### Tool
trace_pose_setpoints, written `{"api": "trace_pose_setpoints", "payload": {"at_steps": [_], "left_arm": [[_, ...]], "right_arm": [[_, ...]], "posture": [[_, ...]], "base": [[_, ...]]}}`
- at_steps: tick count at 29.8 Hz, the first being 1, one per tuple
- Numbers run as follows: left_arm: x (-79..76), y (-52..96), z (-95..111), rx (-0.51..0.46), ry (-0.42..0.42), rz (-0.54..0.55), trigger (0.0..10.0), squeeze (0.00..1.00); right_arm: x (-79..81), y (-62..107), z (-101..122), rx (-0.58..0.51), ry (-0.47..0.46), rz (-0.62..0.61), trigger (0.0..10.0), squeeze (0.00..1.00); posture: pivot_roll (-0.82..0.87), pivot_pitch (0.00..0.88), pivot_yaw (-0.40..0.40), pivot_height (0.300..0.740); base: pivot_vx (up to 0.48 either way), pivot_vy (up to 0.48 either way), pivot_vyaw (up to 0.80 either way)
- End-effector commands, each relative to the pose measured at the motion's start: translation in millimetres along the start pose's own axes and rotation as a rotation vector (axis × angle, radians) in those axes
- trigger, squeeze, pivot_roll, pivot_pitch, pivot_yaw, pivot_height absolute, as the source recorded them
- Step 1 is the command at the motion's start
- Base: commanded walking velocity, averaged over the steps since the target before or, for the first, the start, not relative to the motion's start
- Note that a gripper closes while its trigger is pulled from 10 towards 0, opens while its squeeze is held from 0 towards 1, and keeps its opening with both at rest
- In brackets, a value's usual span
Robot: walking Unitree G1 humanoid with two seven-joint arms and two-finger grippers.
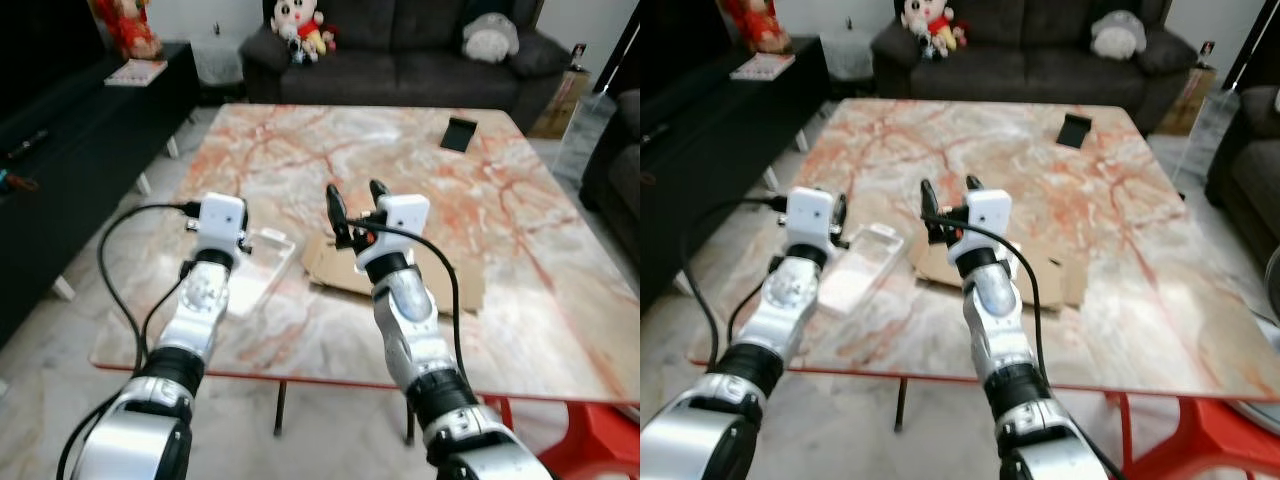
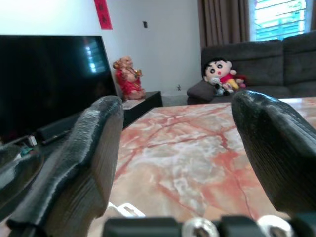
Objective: Picking trash to rubbish bin
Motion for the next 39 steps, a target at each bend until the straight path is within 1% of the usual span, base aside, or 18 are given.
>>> {"api": "trace_pose_setpoints", "payload": {"at_steps": [1, 2, 3, 5, 9, 13, 14, 15, 16, 19, 20, 21, 24, 25, 30, 33, 35, 39], "left_arm": [[-15.6, 2.4, -7.6, 0.04, -0.023, -0.074, 10.0, 0.0], [-18.1, 3.1, -9.6, 0.049, -0.029, -0.091, 10.0, 0.0], [-26.7, 6.0, -12.5, 0.053, -0.028, -0.145, 10.0, 0.0], [-31.3, 8.3, -14.2, 0.055, -0.025, -0.172, 10.0, 0.0], [-34.4, 13.2, -21.7, 0.083, -0.04, -0.191, 10.0, 0.0], [-38.8, 20.5, -38.6, 0.162, -0.11, -0.231, 10.0, 0.0], [-40.9, 21.8, -40.5, 0.168, -0.107, -0.246, 10.0, 0.0], [-41.8, 22.5, -41.7, 0.173, -0.112, -0.253, 10.0, 0.3], [-42.6, 23.2, -43.8, 0.183, -0.119, -0.259, 10.0, 1.0], [-42.8, 24.5, -50.3, 0.218, -0.143, -0.263, 10.0, 1.0], [-44.0, 24.3, -52.5, 0.235, -0.151, -0.275, 10.0, 0.91], [-44.6, 24.0, -53.1, 0.241, -0.163, -0.281, 10.0, 0.0], [-43.9, 22.3, -54.0, 0.255, -0.193, -0.283, 10.0, 0.0], [-40.2, 19.9, -54.2, 0.267, -0.198, -0.265, 10.0, 0.0], [-34.3, 12.7, -49.2, 0.265, -0.194, -0.233, 10.0, 0.0], [-29.8, 7.5, -42.3, 0.241, -0.184, -0.201, 10.0, 0.0], [-22.6, 2.0, -31.2, 0.191, -0.15, -0.147, 10.0, 0.0], [-15.7, 0.0, -19.4, 0.125, -0.1, -0.086, 10.0, 0.0]], "right_arm": [[-2.2, 0.2, -0.6, 0.006, -0.006, -0.01, 10.0, 0.0], [-2.2, 0.1, -0.6, 0.006, -0.006, -0.01, 10.0, 0.0], [-1.9, -0.2, -0.6, 0.007, -0.006, -0.009, 10.0, 0.0], [-1.6, -0.5, -0.3, 0.006, -0.006, -0.008, 10.0, 0.0], [-1.2, -0.9, 0.0, 0.006, -0.006, -0.007, 10.0, 0.0], [-1.7, 0.2, -1.4, 0.011, -0.008, -0.009, 10.0, 0.0], [-1.8, 0.6, -1.9, 0.013, -0.007, -0.008, 10.0, 0.0], [-1.7, 0.8, -2.2, 0.014, -0.007, -0.008, 10.0, 0.0], [-1.6, 0.8, -2.4, 0.015, -0.007, -0.007, 10.0, 0.0], [-1.1, 0.9, -2.4, 0.015, -0.007, -0.005, 10.0, 0.0], [-1.3, 0.8, -2.1, 0.015, -0.006, -0.005, 10.0, 0.0], [-1.6, 0.8, -2.1, 0.015, -0.006, -0.005, 10.0, 0.0], [-1.9, 0.8, -2.4, 0.017, -0.005, -0.005, 10.0, 0.0], [-1.6, 1.1, -2.7, 0.018, -0.004, -0.004, 10.0, 0.0], [-1.4, 2.0, -3.8, 0.021, -0.004, -0.003, 10.0, 0.0], [-1.4, 2.6, -4.6, 0.024, -0.004, 0.0, 10.0, 0.0], [-1.7, 3.2, -5.2, 0.027, -0.003, 0.001, 10.0, 0.0], [-1.5, 3.5, -5.5, 0.028, 0.0, 0.004, 10.0, 0.0]], "posture": [[-0.03, 0.002, 0.007, 0.74], [-0.03, 0.004, 0.007, 0.74], [-0.03, 0.005, 0.007, 0.74], [-0.03, 0.005, 0.007, 0.74], [-0.03, 0.006, 0.009, 0.74], [-0.03, 0.01, 0.01, 0.74], [-0.03, 0.01, 0.01, 0.74], [-0.03, 0.011, 0.009, 0.74], [-0.03, 0.011, 0.009, 0.74], [-0.03, 0.011, 0.01, 0.74], [-0.04, 0.011, 0.01, 0.74], [-0.04, 0.011, 0.01, 0.74], [-0.04, 0.011, 0.01, 0.74], [-0.04, 0.009, 0.01, 0.74], [-0.04, 0.007, 0.009, 0.74], [-0.04, 0.004, 0.007, 0.74], [-0.04, 0.003, 0.007, 0.74], [-0.04, 0.0, 0.007, 0.74]], "base": [[0.0, 0.0, 0.0], [0.0, 0.0, 0.0], [0.0, 0.0, 0.0], [0.0, 0.0, 0.0], [0.0, 0.0, 0.0], [0.0, 0.0, 0.0], [0.0, 0.0, 0.0], [0.0, 0.0, 0.0], [0.0, 0.0, 0.0], [0.0, 0.0, 0.0], [0.0, 0.0, 0.0], [0.0, 0.0, 0.0], [0.0, 0.0, 0.0], [0.0, 0.0, 0.0], [0.0, 0.0, 0.0], [0.0, 0.0, 0.0], [0.0, 0.0, 0.0], [0.0, 0.0, 0.0]]}}
Point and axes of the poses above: a point about 5 cm out from each wrist's last joint towards the gripper, its own y axis pointing back from the gripper into the wrist, its own z axis along the axis of the wrist's last joint, x = y × z, the point moved 5 cm from there along -y, pointing out of the wrist towards the gripper, and after that the axes turned 3 degrees about -y, right-handed, at the moved point
